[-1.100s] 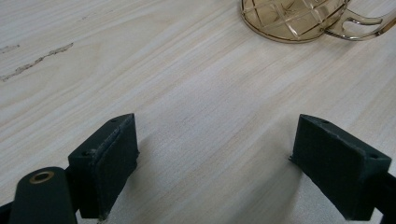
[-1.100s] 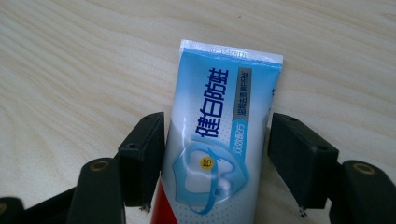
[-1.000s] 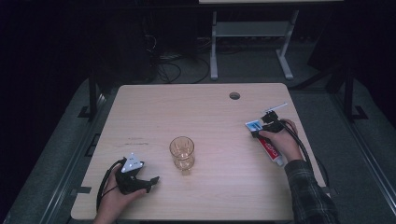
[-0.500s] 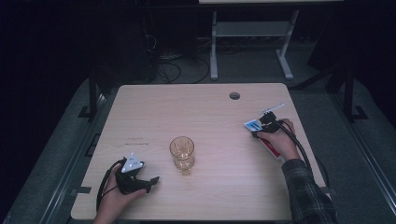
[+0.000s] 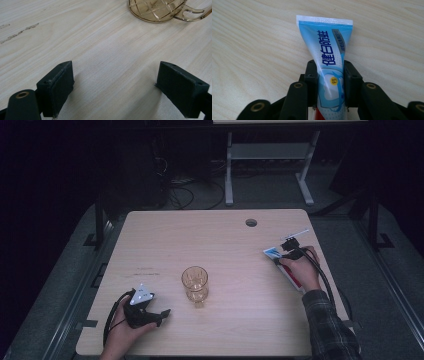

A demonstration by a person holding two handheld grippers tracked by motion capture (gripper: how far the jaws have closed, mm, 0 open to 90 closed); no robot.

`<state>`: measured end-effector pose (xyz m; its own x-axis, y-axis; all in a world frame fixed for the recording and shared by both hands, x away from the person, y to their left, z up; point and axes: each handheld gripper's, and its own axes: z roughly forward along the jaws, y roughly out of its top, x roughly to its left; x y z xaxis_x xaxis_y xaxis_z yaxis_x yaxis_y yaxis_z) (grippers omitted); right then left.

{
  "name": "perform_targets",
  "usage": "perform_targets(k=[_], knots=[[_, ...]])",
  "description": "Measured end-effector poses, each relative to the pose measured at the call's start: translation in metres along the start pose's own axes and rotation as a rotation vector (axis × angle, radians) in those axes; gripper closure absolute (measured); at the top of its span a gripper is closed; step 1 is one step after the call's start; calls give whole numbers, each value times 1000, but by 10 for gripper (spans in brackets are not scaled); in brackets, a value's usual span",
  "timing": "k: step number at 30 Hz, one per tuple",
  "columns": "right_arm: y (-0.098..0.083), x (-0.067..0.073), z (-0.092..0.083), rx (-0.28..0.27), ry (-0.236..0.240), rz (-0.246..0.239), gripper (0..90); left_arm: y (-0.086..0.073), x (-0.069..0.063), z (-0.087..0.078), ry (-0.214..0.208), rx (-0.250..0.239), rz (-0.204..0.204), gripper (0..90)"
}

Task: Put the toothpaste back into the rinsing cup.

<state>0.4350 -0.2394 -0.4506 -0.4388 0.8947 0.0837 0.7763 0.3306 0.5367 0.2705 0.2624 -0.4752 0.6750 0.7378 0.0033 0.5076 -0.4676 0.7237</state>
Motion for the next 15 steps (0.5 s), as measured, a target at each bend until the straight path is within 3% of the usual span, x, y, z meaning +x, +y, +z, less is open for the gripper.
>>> perform_targets(k=[8,15], knots=[[0,-1,-5,-9,9,12,705,0,0,0,0,0,0,130],[1,-3,-18,-67,19,18,713,0,0,0,0,0,0,130]])
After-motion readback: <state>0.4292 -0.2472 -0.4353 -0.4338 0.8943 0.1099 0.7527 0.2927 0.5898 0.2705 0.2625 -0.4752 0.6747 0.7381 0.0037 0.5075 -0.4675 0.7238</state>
